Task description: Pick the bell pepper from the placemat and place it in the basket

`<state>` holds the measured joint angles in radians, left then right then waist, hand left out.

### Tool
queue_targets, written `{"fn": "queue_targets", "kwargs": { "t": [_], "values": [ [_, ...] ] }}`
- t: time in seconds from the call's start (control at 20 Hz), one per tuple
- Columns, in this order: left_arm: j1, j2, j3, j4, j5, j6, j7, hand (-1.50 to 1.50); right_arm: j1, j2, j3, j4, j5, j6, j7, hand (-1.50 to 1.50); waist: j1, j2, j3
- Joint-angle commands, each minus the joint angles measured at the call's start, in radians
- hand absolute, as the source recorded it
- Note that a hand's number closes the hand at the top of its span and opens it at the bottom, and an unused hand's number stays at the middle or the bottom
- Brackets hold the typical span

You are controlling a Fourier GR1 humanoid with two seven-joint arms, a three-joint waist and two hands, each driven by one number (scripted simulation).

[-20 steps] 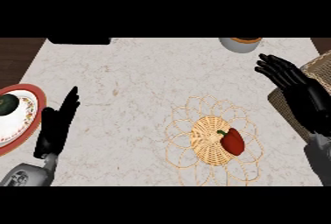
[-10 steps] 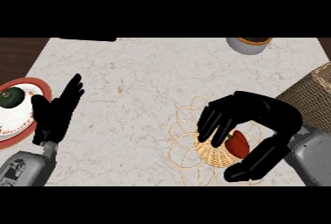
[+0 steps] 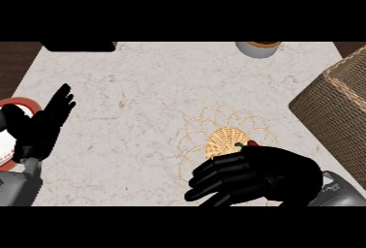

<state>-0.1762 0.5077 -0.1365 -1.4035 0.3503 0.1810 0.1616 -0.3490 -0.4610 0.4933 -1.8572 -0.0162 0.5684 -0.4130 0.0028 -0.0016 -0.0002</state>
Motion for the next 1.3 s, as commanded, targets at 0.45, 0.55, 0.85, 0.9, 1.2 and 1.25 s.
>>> {"fn": "queue_targets", "kwargs": {
  "t": [0.45, 0.55, 0.85, 0.9, 1.2, 1.25],
  "values": [
    [-0.032, 0.010, 0.027, 0.034, 0.000, -0.046, 0.000, 0.00, -0.444, -0.223, -0.243, 0.011, 0.130, 0.135, 0.468, -1.50, 0.005, 0.001, -0.003],
    [-0.043, -0.015, 0.038, 0.078, 0.002, -0.060, -0.025, 0.00, -0.499, -0.228, -0.216, 0.052, 0.110, 0.229, 0.479, -1.50, 0.005, 0.003, -0.002],
    [0.008, -0.022, 0.029, -0.008, -0.018, -0.038, 0.010, 0.00, -0.520, -0.332, -0.210, 0.119, 0.039, 0.487, 0.423, -1.50, 0.005, -0.001, 0.000],
    [-0.015, -0.020, 0.046, 0.030, -0.025, -0.047, -0.001, 0.00, -0.551, -0.300, -0.220, 0.199, 0.066, 0.492, 0.377, -1.50, 0.009, 0.003, 0.000],
    [-0.082, -0.005, 0.089, 0.074, -0.004, -0.091, 0.021, 0.00, -0.489, -0.385, -0.291, 0.283, 0.030, 0.552, 0.197, -1.50, 0.003, 0.006, 0.001],
    [-0.044, -0.026, 0.060, 0.041, -0.036, -0.068, 0.011, 0.00, -0.480, -0.365, -0.285, 0.293, 0.043, 0.532, 0.193, -1.50, 0.008, 0.004, 0.001]
  ]
}}
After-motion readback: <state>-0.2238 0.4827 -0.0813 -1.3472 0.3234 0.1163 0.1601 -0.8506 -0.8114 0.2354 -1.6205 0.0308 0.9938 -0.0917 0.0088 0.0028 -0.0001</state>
